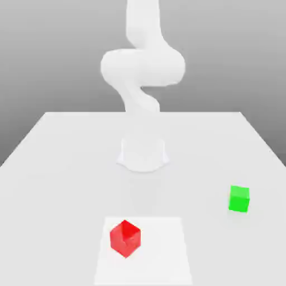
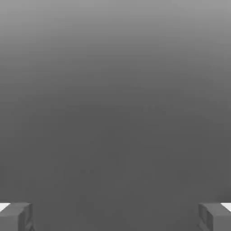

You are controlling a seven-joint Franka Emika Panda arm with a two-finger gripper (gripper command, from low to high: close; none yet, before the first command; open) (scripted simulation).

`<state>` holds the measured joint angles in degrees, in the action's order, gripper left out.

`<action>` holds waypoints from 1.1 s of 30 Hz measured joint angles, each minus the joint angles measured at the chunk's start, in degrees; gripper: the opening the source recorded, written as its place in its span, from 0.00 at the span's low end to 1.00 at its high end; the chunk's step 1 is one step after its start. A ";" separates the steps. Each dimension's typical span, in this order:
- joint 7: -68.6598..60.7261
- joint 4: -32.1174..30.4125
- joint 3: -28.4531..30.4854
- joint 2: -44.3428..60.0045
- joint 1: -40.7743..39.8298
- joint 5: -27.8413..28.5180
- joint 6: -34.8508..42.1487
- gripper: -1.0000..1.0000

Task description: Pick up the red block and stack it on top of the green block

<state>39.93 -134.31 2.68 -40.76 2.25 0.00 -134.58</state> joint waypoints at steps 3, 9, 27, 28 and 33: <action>-7.82 -3.23 3.35 6.58 2.67 -0.24 -3.63 0.50; -23.09 -9.35 8.95 19.03 6.91 -1.40 -10.45 0.50; -59.18 -19.53 6.19 55.84 3.48 -11.42 -34.03 0.00; -59.18 -19.53 6.19 55.84 3.48 -11.42 -34.03 0.00; -59.53 -19.40 5.40 56.75 2.80 -11.89 -34.66 0.00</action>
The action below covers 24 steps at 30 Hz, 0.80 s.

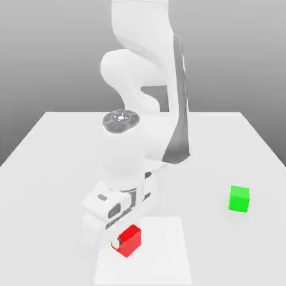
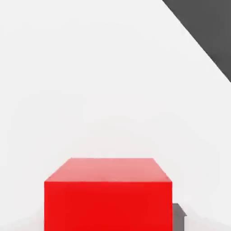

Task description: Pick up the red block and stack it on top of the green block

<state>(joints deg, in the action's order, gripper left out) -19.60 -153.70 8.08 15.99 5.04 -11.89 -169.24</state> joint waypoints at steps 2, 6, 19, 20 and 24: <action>1.13 -0.30 1.19 -1.92 0.84 1.56 1.56 0.00; 5.70 -1.54 4.01 -9.54 2.26 7.75 7.73 0.00; 26.31 -8.41 -13.58 -24.23 30.48 8.12 15.45 0.00; 28.07 -8.99 -15.80 -25.37 32.45 7.98 15.95 0.00; 31.35 -9.31 -18.03 -20.12 33.78 10.05 10.38 0.00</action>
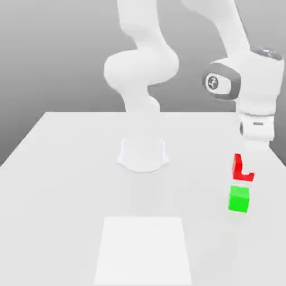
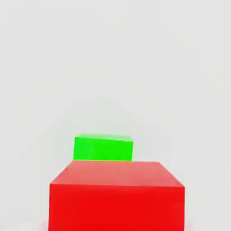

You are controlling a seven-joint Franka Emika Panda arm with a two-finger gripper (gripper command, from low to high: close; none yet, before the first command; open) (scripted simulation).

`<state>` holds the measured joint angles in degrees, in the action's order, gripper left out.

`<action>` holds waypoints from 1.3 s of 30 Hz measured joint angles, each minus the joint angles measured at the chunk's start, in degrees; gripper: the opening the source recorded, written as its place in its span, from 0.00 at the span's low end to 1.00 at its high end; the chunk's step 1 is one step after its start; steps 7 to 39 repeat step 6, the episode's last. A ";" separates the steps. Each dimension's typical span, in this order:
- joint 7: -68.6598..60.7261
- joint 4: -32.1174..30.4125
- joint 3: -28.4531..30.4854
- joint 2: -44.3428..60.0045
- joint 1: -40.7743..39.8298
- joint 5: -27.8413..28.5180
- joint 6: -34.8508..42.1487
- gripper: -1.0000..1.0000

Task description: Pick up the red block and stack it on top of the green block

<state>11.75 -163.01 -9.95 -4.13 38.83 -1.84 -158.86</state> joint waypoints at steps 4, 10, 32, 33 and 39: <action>2.94 0.28 1.37 7.55 0.57 4.04 -7.18 1.00; 2.94 0.28 1.36 7.55 0.56 4.04 -7.18 1.00; 2.94 0.28 1.36 7.55 0.56 4.04 -7.18 1.00; 2.94 0.28 1.36 7.55 0.56 4.04 -7.18 1.00; 2.94 0.28 1.36 7.55 0.56 4.04 -7.18 1.00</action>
